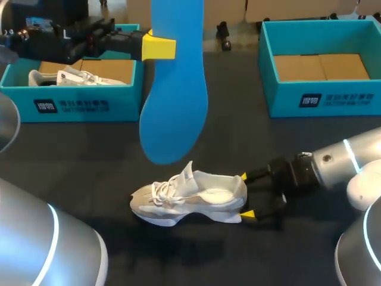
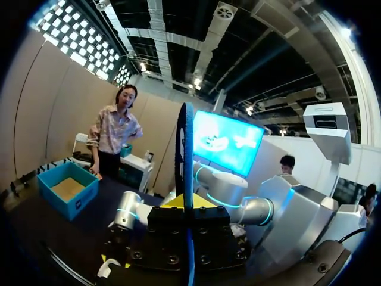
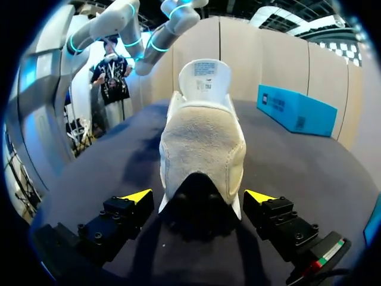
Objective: Take the shoe out of the shoebox, open the shoe tongue, remove and reinsert the insole, then place the shoe into the shoebox
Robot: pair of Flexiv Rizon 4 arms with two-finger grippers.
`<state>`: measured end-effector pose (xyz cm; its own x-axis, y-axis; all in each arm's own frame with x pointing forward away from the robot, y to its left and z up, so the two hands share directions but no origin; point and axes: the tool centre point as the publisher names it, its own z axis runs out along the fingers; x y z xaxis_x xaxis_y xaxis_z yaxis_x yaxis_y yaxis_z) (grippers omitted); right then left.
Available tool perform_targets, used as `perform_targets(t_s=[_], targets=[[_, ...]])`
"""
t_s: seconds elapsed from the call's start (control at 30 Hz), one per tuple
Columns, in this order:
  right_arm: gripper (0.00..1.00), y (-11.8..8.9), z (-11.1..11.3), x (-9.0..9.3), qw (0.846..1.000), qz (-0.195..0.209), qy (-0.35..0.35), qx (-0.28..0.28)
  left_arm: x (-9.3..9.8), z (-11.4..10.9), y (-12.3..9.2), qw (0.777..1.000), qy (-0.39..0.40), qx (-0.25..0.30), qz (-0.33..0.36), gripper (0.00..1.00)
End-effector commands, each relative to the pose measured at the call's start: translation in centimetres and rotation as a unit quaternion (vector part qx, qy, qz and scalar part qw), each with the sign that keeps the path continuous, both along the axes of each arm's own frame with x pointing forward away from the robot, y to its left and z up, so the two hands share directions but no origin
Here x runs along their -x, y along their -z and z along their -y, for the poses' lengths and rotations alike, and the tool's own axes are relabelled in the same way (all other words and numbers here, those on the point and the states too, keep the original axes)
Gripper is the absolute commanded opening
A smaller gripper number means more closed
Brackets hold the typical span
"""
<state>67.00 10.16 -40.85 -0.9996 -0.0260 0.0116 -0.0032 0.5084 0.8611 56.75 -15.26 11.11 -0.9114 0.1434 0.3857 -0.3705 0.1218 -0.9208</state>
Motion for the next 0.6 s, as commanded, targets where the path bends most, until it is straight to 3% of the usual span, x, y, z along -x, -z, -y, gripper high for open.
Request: perform_targets(t_s=[0.03,0.3,0.6], targets=[[1.00,-1.6,0.8,0.2,0.999,-0.018,0.002,0.046,-0.1,0.0,-0.1,1.000,0.000,-0.003,0.000,0.00],[1.00,-4.4,0.6,0.9,0.983,-0.065,0.021,0.168,-0.1,0.0,-0.1,1.000,0.000,-0.003,0.000,0.00],[1.00,-6.9,-0.6,1.6,0.965,-0.051,0.040,0.254,-0.1,0.0,-0.1,1.000,0.000,-0.003,0.000,0.00]])
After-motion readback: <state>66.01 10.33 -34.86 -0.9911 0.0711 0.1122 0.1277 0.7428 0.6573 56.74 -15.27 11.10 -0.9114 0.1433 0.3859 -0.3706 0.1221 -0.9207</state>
